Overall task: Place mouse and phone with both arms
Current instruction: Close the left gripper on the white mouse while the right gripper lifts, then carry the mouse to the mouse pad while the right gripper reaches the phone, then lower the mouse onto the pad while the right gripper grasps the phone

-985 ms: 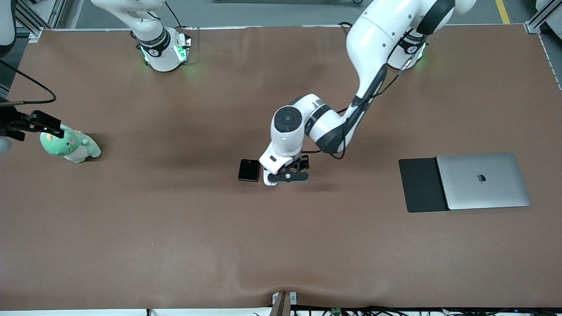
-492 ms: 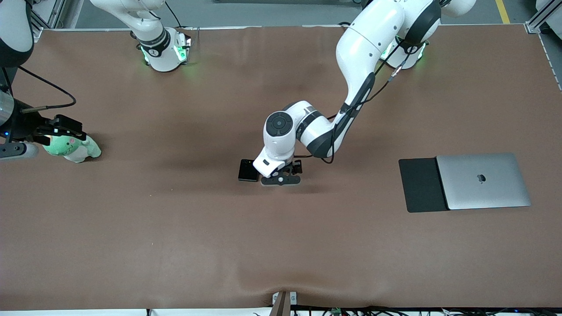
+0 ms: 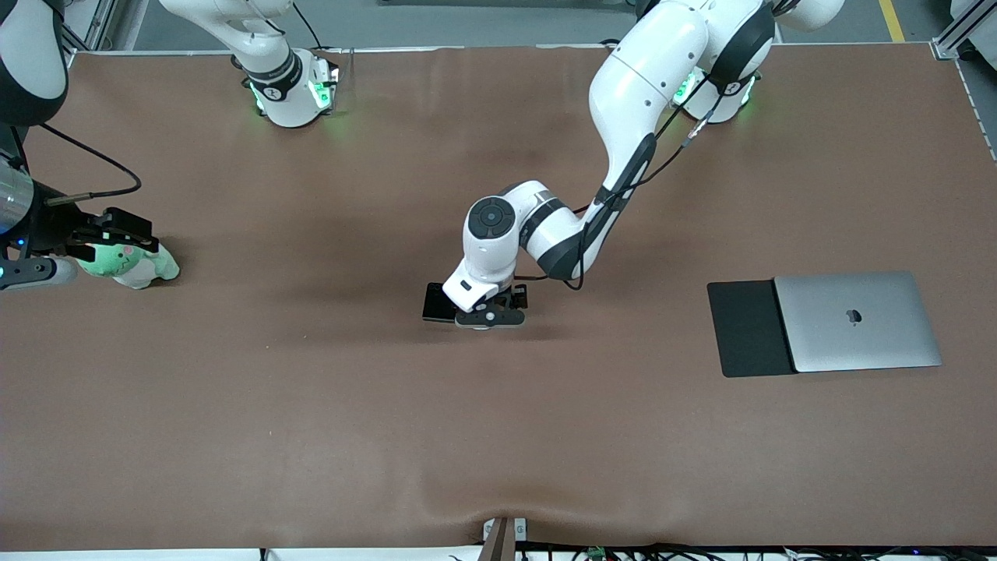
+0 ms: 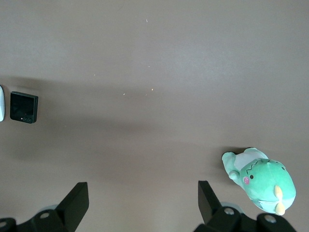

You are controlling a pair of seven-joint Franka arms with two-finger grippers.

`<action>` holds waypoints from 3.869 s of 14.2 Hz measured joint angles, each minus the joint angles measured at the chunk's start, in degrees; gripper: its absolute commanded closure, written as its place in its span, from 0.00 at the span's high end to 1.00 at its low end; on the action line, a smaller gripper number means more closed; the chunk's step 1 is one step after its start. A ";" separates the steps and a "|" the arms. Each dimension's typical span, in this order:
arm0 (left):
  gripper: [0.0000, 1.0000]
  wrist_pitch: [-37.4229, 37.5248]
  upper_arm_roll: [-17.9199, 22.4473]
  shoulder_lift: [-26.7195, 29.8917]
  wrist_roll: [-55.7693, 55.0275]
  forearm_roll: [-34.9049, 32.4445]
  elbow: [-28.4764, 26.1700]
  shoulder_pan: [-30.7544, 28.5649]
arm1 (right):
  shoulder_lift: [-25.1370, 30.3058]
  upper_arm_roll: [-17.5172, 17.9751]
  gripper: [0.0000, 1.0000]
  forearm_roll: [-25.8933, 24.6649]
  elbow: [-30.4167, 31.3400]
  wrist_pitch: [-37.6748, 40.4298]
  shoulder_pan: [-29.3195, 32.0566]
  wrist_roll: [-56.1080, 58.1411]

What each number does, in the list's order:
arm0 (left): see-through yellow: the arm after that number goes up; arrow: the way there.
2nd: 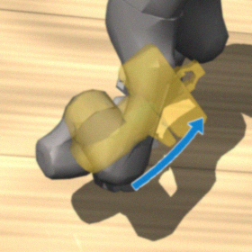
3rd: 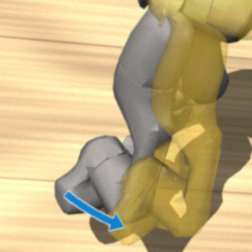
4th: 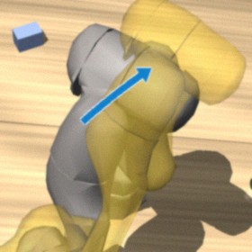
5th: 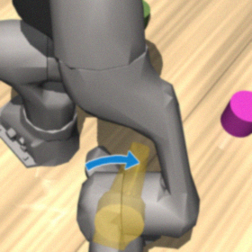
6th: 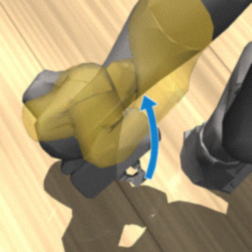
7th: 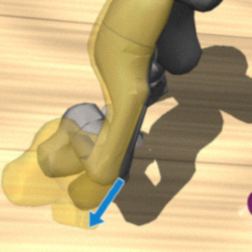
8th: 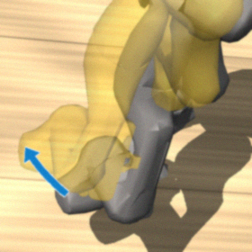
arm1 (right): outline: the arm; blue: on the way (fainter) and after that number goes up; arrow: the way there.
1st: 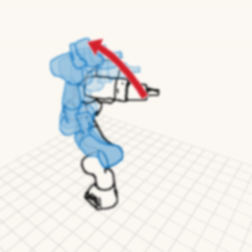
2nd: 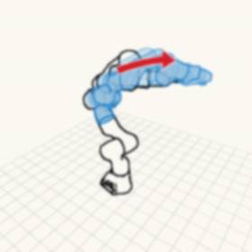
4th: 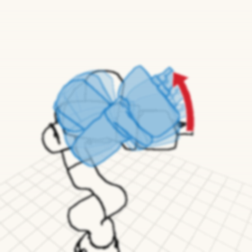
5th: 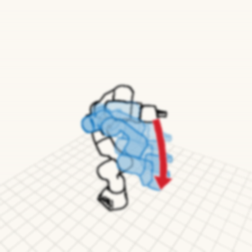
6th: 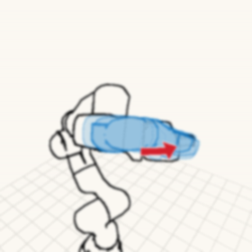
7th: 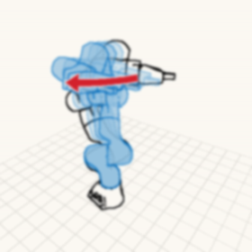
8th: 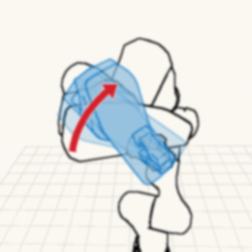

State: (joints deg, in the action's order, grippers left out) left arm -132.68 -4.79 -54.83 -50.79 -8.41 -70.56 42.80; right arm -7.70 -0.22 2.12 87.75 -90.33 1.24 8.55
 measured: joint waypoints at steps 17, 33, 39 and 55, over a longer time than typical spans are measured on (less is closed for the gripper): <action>0.58 -2.71 0.01 -2.24 -0.25 0.00 0.26 0.90 | 0.00 0.00 1.00 0.03 0.00 -0.17 -0.21 0.00; 0.58 -4.57 -3.24 29.80 15.76 -0.01 -37.08 -21.89 | -16.30 0.52 1.00 0.88 1.16 -22.05 -26.44 -26.99; 0.58 -4.90 -13.18 33.87 23.06 -0.01 -42.27 -40.44 | -26.02 0.36 1.00 -0.02 3.37 -32.07 -34.45 -35.05; 0.57 -13.77 -13.95 27.76 41.91 -0.90 -45.70 -58.60 | -32.79 0.09 0.28 -5.01 12.51 -51.58 -38.59 -44.83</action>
State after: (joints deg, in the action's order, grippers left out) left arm -146.45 -18.74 -27.07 -8.87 -9.31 -116.26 -15.80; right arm -40.49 -0.13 -2.89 100.26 -141.91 -37.36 -36.28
